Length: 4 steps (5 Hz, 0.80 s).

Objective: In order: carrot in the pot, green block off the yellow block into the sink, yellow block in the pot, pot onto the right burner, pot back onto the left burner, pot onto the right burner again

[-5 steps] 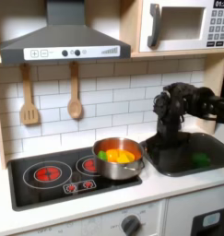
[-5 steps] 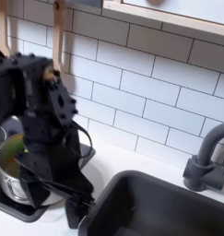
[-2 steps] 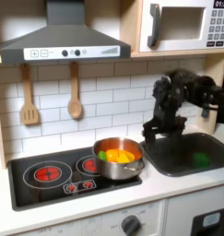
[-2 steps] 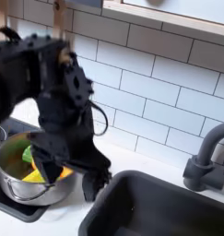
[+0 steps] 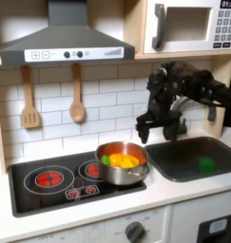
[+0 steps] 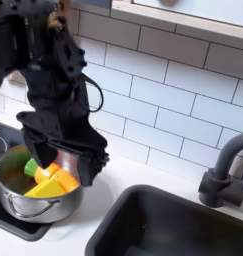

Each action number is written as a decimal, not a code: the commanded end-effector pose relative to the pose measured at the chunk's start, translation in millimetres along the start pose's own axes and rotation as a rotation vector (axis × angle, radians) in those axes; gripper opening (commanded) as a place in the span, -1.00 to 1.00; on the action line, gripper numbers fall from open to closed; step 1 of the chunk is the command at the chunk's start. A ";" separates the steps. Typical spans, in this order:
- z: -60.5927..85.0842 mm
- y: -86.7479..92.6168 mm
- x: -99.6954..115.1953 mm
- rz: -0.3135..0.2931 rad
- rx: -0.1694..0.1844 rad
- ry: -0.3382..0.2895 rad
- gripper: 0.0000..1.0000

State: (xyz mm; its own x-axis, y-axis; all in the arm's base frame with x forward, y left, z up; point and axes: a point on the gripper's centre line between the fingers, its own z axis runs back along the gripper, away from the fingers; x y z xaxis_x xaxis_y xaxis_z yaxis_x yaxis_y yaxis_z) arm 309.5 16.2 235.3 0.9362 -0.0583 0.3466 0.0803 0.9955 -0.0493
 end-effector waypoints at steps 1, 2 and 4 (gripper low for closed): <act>-14.5 27.3 6.3 0.026 0.019 0.014 1.00; -25.6 33.3 11.4 0.016 0.039 0.004 1.00; -48.4 39.9 18.6 0.010 0.040 0.008 1.00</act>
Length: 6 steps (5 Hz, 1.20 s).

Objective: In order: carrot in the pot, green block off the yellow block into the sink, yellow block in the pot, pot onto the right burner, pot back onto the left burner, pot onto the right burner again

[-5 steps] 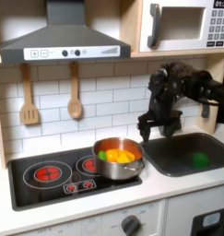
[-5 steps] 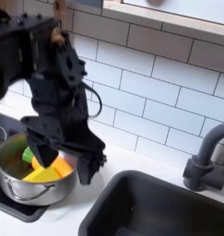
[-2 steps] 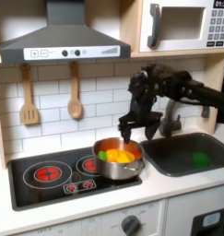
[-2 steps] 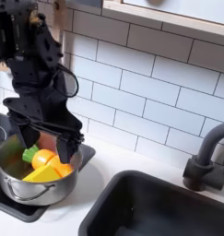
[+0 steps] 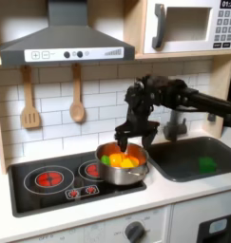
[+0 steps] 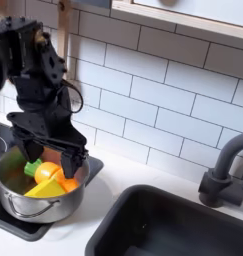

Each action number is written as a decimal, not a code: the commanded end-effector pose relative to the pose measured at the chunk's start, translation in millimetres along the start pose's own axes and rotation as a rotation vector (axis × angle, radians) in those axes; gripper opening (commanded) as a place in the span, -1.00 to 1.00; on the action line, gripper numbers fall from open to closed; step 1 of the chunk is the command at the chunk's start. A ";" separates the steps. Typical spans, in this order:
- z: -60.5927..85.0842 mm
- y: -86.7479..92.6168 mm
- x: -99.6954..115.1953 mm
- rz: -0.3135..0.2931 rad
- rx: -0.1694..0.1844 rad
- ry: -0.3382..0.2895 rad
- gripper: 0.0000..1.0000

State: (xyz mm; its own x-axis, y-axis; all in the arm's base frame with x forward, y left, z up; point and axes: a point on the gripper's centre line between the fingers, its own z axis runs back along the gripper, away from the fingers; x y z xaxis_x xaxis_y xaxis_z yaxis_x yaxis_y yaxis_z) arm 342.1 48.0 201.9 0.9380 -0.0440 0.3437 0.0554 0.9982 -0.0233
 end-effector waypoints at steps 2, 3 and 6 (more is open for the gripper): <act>-22.3 8.5 0.2 -0.018 0.015 0.036 1.00; -26.4 16.0 -3.1 -0.001 0.018 0.058 1.00; -28.4 52.9 -0.9 0.093 0.047 0.082 1.00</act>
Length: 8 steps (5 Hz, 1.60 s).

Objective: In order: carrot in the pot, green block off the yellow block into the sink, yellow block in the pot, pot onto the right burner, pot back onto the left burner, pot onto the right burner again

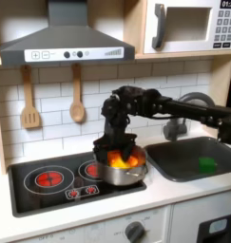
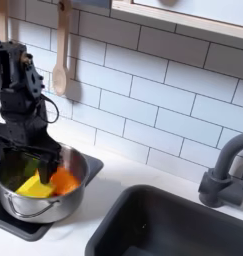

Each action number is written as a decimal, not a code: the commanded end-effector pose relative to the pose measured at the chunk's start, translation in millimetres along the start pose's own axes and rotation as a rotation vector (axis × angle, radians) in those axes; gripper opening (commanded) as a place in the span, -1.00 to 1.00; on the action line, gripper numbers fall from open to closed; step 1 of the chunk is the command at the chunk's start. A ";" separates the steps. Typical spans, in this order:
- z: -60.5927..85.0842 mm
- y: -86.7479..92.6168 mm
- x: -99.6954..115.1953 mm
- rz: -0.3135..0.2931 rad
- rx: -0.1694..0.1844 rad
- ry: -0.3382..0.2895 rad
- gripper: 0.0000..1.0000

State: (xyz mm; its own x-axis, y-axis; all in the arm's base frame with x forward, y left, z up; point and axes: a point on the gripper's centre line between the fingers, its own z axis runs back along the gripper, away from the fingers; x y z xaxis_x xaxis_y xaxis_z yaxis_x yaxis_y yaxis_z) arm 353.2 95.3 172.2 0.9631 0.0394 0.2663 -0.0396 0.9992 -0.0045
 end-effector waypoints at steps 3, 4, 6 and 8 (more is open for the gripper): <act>8.8 35.2 2.7 0.050 0.054 -0.001 1.00; 12.4 52.0 6.0 0.111 0.071 -0.007 1.00; 15.3 73.0 9.5 0.160 0.105 -0.004 1.00; 14.7 84.9 15.1 0.180 0.124 0.003 1.00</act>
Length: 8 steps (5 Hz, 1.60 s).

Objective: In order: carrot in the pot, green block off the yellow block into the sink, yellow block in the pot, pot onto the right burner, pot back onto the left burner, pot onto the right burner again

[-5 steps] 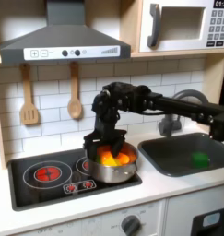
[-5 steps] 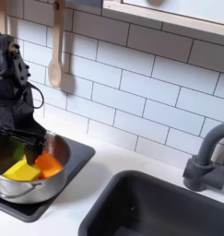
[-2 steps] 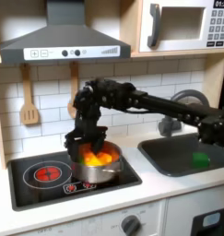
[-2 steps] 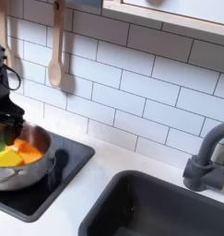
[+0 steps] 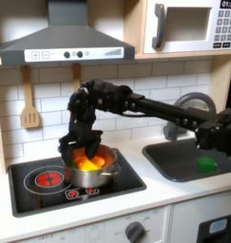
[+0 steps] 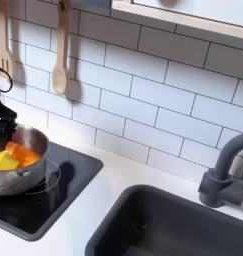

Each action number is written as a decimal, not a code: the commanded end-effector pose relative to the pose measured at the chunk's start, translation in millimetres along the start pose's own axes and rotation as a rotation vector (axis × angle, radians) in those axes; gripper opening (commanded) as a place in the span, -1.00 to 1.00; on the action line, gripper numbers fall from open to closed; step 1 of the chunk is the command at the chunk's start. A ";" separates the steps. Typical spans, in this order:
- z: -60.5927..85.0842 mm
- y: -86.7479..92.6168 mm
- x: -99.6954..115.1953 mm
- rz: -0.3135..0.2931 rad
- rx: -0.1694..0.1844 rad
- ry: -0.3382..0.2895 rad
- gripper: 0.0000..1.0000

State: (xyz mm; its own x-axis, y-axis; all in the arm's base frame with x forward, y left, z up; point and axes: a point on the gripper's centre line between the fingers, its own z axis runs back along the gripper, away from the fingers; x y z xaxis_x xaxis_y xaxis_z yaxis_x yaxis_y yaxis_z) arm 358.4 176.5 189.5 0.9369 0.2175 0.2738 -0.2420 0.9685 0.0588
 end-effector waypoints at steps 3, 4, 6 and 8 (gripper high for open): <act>-2.6 13.4 5.8 0.037 0.017 0.011 1.00; -4.0 14.3 2.0 0.047 0.012 0.018 1.00; -5.4 10.4 2.7 0.031 0.003 0.022 1.00; 3.6 -6.5 11.8 -0.031 -0.016 -0.008 1.00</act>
State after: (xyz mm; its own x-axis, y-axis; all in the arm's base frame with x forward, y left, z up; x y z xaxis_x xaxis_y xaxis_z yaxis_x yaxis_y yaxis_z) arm 367.7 172.9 188.7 0.9468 0.1872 0.2616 -0.2062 0.9774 0.0470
